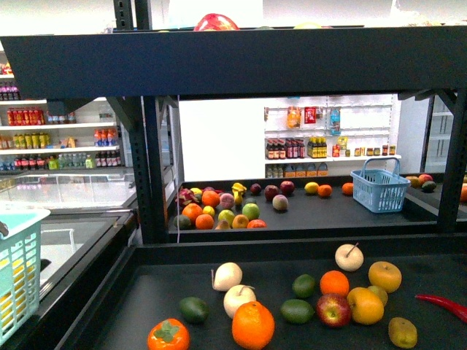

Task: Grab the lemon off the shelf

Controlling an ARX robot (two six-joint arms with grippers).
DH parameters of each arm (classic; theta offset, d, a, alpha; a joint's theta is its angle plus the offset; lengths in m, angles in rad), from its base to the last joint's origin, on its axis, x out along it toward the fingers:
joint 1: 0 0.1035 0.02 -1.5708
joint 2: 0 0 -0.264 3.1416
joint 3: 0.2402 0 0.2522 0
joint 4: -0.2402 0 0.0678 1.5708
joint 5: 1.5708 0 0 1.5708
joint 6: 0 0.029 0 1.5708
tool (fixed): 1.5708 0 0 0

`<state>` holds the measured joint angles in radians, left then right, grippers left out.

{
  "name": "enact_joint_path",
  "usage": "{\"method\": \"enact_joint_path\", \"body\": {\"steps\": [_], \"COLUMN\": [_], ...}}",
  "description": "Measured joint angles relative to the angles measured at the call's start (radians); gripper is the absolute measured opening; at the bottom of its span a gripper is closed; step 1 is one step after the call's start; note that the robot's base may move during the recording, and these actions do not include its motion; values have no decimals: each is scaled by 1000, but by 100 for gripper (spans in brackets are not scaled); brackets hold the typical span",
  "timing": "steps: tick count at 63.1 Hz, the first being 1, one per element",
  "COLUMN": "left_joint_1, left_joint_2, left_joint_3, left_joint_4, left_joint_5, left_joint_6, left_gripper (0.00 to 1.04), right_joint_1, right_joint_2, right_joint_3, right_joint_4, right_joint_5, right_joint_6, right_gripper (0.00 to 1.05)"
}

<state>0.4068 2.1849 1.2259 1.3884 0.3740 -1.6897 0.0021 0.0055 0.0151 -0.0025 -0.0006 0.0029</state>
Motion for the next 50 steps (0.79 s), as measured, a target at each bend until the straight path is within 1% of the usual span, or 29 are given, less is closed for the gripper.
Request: {"method": "enact_joint_path", "body": {"steps": [6,11,16,21,22,24,31,34,36,40,50], "left_joint_1": [1,1,1,3,5,8,21,30,34,43,51], "left_joint_2": [2,9,13,13,13,12,6,-2,-10,-30,-79], "left_joint_3": [-2,-11,-22,-37,-39,-42,-52,-58,-62,-69,-99], "left_joint_4": [1,1,1,-2,-11,-27,-51,-54,-61,-83,-131], "left_joint_5": [-12,-10,-4,-1,2,5,12,12,11,8,13], "left_joint_6": [-8,3,27,57,69,82,103,106,109,113,125], "left_gripper": [6,24,39,51,57,64,83,94,98,96,97], "right_joint_1": [0,0,0,0,0,0,0,0,0,0,0], "right_joint_2": [0,0,0,0,0,0,0,0,0,0,0], "right_joint_3": [0,0,0,0,0,0,0,0,0,0,0], "right_joint_4": [0,0,0,0,0,0,0,0,0,0,0], "right_joint_5": [0,0,0,0,0,0,0,0,0,0,0], "right_joint_6": [0,0,0,0,0,0,0,0,0,0,0], "right_gripper": [97,97,97,97,97,97,97,97,97,97,97]}}
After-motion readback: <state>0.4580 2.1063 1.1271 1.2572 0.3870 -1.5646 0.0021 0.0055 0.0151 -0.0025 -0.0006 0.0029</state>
